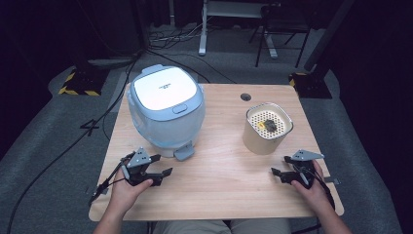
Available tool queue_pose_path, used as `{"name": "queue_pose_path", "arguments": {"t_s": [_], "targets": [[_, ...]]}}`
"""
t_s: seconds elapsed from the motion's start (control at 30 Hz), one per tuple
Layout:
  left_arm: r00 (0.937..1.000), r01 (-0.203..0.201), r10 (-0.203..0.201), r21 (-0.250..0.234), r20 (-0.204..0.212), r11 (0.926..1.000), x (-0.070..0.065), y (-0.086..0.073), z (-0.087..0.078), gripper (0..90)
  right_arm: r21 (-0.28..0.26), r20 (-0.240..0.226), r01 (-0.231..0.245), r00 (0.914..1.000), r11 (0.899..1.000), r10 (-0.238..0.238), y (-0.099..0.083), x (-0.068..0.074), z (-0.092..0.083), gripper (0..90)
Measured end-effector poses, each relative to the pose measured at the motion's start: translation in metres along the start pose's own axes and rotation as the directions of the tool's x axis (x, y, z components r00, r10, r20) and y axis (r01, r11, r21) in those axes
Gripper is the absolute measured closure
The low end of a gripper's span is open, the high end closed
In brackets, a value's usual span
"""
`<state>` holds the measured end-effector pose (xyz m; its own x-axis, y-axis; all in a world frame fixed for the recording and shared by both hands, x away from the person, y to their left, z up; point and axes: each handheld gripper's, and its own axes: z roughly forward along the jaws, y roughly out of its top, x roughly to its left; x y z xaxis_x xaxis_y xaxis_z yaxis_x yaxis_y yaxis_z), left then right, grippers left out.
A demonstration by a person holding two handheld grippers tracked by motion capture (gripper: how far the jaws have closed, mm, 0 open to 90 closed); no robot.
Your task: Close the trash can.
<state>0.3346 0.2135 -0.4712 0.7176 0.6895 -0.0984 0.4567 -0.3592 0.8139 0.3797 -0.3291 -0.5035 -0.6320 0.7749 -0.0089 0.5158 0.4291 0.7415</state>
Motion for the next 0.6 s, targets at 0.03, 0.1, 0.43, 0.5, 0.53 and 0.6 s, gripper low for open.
{"name": "queue_pose_path", "arguments": {"t_s": [0.03, 0.1, 0.43, 0.5, 0.53, 0.6], "targets": [[1.0000, -0.001, 0.001, 0.014, -0.002, 0.9999, 0.001, -0.002, 0.002, 29.7, 0.000, 0.001, 0.000, 1.0000, 1.000, 0.000, 0.000, 0.000, 0.000, 20.8], [0.9999, 0.012, -0.012, 0.039, -0.002, 0.9991, 0.004, -0.006, 0.006, 29.6, 0.001, 0.001, -0.001, 1.0000, 1.000, 0.001, 0.000, 0.000, 0.000, 20.5], [0.9971, -0.036, 0.048, 0.192, -0.058, 0.9807, 0.006, -0.015, 0.026, 26.7, 0.002, 0.001, -0.002, 1.0000, 1.000, 0.002, 0.000, 0.000, 0.000, 19.7], [0.9958, -0.054, 0.067, 0.194, -0.062, 0.9795, 0.007, -0.017, 0.029, 23.4, 0.002, 0.003, -0.003, 1.0000, 1.000, 0.003, 0.000, 0.000, 0.000, 19.5], [0.9958, -0.053, 0.066, 0.191, -0.063, 0.9802, 0.007, -0.017, 0.030, 22.0, 0.002, 0.004, -0.004, 1.0000, 1.000, 0.004, 0.000, 0.001, 0.000, 19.2], [0.9967, -0.055, 0.065, 0.188, -0.049, 0.9807, 0.008, -0.017, 0.031, 21.0, 0.003, 0.007, -0.007, 1.0000, 1.000, 0.007, 0.000, 0.001, 0.000, 18.6]]}}
